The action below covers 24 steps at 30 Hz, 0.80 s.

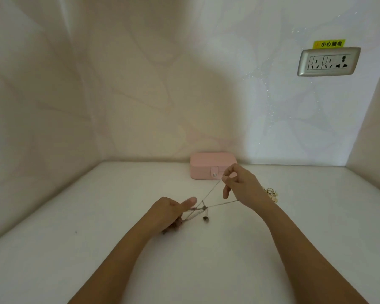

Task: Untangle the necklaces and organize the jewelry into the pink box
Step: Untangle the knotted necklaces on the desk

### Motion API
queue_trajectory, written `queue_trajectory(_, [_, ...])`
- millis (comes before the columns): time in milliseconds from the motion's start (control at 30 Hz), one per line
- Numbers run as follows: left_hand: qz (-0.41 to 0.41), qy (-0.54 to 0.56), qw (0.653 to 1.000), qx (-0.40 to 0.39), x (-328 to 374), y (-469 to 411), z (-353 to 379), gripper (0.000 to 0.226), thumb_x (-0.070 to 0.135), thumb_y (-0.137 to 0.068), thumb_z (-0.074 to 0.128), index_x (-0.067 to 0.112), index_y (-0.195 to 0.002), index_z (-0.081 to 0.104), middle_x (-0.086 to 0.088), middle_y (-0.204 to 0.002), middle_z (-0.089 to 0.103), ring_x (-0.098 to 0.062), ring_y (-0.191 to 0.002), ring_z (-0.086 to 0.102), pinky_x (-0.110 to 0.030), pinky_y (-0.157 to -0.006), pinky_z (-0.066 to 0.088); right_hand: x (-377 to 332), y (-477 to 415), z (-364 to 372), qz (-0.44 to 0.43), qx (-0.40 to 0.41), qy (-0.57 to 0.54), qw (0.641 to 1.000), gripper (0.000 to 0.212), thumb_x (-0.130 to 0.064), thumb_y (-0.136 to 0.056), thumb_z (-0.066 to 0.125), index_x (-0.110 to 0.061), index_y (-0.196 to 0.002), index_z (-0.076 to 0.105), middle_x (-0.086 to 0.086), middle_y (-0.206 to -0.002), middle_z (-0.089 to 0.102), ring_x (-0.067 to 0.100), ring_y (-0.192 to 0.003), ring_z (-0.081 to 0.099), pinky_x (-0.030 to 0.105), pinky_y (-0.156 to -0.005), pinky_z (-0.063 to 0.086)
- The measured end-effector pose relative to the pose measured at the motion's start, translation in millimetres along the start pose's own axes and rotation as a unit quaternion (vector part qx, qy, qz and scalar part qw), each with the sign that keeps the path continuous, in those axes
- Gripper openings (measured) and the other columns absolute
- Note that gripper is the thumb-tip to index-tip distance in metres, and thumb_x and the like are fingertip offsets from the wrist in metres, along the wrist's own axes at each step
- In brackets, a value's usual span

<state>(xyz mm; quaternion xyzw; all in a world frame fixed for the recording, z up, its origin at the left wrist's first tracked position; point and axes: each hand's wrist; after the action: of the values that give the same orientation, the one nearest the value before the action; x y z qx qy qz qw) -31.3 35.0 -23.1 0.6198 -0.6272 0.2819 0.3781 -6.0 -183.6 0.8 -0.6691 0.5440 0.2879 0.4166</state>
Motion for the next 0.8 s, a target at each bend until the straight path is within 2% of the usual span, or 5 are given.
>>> queue_trajectory(167, [0.043, -0.169, 0.985, 0.007, -11.9, 1.7, -15.3, 0.031, 0.049, -0.077, 0.072, 0.021, -0.067, 0.066, 0.009, -0.058, 0.063, 0.001, -0.047, 0.048, -0.016, -0.049, 0.033, 12.9, -5.5, -18.0, 0.102, 0.088, -0.014, 0.991, 0.004, -0.015, -0.097, 0.043, -0.014, -0.096, 0.047, 0.004, -0.069, 0.072, 0.011, -0.039, 0.031, 0.019, -0.035, 0.028])
queue_trajectory(367, [0.015, -0.204, 0.974, 0.098, -15.5, -2.8, -24.0, 0.041, 0.043, -0.09, 0.059, 0.013, -0.062, 0.052, 0.008, -0.053, 0.059, 0.0, -0.038, 0.045, -0.018, -0.042, 0.033, 28.3, -15.9, -16.0, 0.189, 0.065, 0.066, 0.978, 0.015, -0.003, -0.094, 0.035, -0.005, -0.104, 0.046, 0.008, -0.075, 0.072, 0.014, -0.047, 0.041, 0.025, -0.047, 0.035])
queue_trajectory(467, [0.005, -0.163, 0.978, 0.133, -20.8, -7.5, -25.1, 0.047, 0.041, -0.097, 0.049, 0.013, -0.059, 0.042, 0.004, -0.058, 0.066, -0.011, -0.056, 0.06, -0.023, -0.05, 0.038, 31.0, -17.6, -12.6, 0.194, 0.064, 0.087, 0.975, 0.015, 0.001, -0.091, 0.037, -0.002, -0.097, 0.05, 0.016, -0.081, 0.071, 0.017, -0.051, 0.05, 0.026, -0.046, 0.04])
queue_trajectory(667, [-0.043, -0.176, 0.961, 0.209, -33.3, -7.9, -27.0, 0.047, 0.039, -0.099, 0.042, 0.009, -0.064, 0.052, -0.003, -0.07, 0.063, -0.02, -0.06, 0.054, -0.028, -0.059, 0.044, 44.1, -17.2, -3.2, 0.178, 0.023, 0.281, 0.943, 0.023, -0.004, -0.087, 0.048, -0.003, -0.104, 0.064, 0.011, -0.103, 0.067, 0.026, -0.094, 0.063, 0.026, -0.072, 0.045])
queue_trajectory(800, [0.014, -0.168, 0.95, 0.262, -32.2, -7.1, -27.5, 0.026, 0.032, -0.095, 0.054, 0.01, -0.082, 0.06, 0.0, -0.077, 0.06, -0.018, -0.075, 0.056, -0.026, -0.066, 0.04, 35.7, -11.2, 2.7, 0.029, 0.012, 0.25, 0.968, 0.027, 0.001, -0.084, 0.055, -0.014, -0.102, 0.068, 0.001, -0.107, 0.062, 0.014, -0.096, 0.059, 0.017, -0.075, 0.043])
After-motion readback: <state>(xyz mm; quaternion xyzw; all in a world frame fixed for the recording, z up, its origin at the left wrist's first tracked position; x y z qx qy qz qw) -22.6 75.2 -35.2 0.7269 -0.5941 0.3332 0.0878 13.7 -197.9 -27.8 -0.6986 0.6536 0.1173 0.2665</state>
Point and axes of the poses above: each hand's wrist, its own y-axis away from the middle knuckle, its own z-axis out of the palm, x = y × z
